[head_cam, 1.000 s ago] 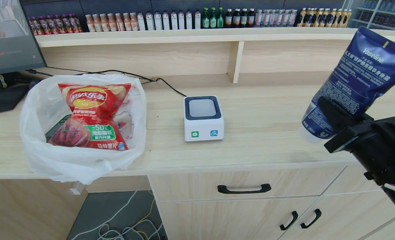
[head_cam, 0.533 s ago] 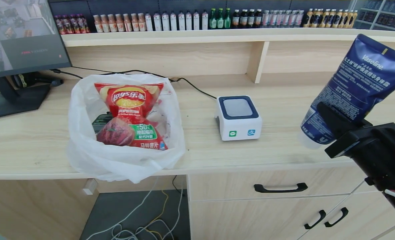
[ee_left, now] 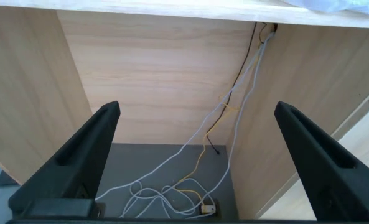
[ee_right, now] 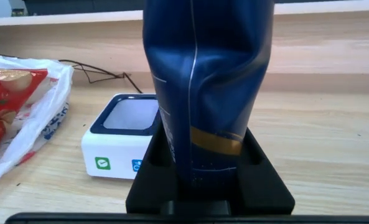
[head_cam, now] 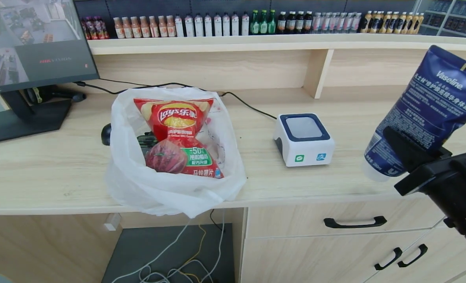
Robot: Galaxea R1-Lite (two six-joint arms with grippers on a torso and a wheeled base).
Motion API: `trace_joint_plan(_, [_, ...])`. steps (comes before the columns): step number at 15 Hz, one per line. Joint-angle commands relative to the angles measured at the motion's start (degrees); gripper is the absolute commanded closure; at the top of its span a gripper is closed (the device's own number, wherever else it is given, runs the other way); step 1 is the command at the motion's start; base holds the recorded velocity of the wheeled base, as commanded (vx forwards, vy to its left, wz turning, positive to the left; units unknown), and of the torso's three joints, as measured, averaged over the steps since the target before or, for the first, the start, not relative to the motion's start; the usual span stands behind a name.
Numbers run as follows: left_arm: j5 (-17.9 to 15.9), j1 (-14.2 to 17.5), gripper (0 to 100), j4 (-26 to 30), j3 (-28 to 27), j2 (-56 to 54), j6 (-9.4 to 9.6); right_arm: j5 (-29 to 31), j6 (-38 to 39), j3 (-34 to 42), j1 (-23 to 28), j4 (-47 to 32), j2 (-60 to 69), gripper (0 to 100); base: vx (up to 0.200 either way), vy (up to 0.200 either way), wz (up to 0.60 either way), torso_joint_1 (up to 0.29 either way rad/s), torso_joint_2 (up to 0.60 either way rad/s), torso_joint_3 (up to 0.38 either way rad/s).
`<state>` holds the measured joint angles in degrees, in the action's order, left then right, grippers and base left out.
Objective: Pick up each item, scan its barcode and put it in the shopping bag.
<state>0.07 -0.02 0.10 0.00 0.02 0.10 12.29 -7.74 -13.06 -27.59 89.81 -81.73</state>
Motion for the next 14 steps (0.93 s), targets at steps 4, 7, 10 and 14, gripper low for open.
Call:
trace_joint_plan(4, [0.01, -0.06, 0, -0.01, 0.0, -0.02, -0.01, -0.69, -11.33, -0.83, -0.89, 0.19, 0.78, 100, 0.0, 0.0, 0.0, 0.0, 0.0, 0.0])
trace_joint_plan(7, [0.01, 0.02, 0, -0.01, 0.0, -0.02, -0.01, -1.04, -19.42, -10.59, -2.65, 0.19, -2.83, 100, 0.0, 0.0, 0.0, 0.0, 0.0, 0.0])
trace_joint_plan(10, [0.01, -0.06, 0, -0.01, 0.0, -0.02, -0.01, -1.04, -27.42, -17.27, -7.13, 0.19, -7.13, 100, 0.0, 0.0, 0.0, 0.0, 0.0, 0.0])
trace_joint_plan(14, [0.01, 0.02, 0, -0.01, 0.0, -0.02, -0.01, -3.24, -35.24, -21.31, -8.89, 0.19, -10.65, 100, 0.0, 0.0, 0.0, 0.0, 0.0, 0.0])
